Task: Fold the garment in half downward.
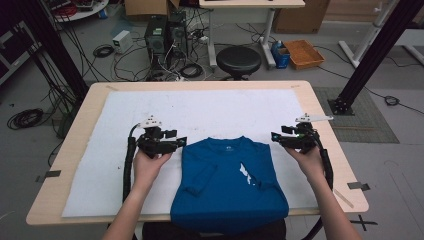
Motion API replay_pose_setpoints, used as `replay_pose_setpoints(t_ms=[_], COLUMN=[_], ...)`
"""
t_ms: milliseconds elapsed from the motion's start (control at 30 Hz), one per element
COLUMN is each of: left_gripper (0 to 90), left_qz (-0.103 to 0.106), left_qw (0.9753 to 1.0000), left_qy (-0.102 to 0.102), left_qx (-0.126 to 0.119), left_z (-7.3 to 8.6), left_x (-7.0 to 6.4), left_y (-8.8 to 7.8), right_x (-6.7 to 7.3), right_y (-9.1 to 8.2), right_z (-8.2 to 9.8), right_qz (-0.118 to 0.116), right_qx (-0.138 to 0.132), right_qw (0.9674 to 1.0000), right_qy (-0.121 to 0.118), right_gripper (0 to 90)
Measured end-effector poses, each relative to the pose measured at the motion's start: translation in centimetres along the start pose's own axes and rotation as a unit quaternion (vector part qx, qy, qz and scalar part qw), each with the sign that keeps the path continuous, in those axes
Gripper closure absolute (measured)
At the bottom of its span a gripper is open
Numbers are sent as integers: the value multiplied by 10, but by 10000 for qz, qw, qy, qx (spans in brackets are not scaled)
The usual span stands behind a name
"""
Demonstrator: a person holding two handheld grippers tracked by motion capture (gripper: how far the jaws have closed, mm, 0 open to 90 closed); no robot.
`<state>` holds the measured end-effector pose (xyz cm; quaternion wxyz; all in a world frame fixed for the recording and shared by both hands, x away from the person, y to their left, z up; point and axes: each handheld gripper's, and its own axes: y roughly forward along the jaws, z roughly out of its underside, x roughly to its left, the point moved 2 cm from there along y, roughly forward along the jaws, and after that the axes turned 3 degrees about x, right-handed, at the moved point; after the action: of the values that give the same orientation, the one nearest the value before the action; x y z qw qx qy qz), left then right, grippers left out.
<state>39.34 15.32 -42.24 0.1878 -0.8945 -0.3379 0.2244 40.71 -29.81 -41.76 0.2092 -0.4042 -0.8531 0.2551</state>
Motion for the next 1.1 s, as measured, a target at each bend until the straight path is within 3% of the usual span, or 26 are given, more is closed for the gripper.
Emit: replay_pose_setpoints(t_ms=[233,400,533,700,800,867,1100], left_gripper=[460,539,573,575,572,573,657], left_qz=[-129,20,8,-20,-18,-127,-363], left_qw=[9995,9988,9978,9949,9916,9883,9867], left_qy=[204,230,268,405,567,681,790], left_qx=[183,426,602,929,1162,1355,1371], left_z=[-2,2,4,2,2,4,3], left_x=[6,4,2,-4,-9,-12,-14], left_y=[22,38,45,58,67,73,73], right_x=[9,12,13,19,22,23,25], right_y=[20,36,49,61,63,65,68], right_z=[0,-1,1,4,3,3,4], right_qz=[-218,-296,-384,-368,-382,-372,-200], right_qx=[290,487,690,877,880,939,976], right_qw=[9993,9983,9968,9952,9951,9945,9936], right_qy=[-122,-114,-82,-208,-254,-285,-528], right_gripper=[453,524,556,558,558,577,720])
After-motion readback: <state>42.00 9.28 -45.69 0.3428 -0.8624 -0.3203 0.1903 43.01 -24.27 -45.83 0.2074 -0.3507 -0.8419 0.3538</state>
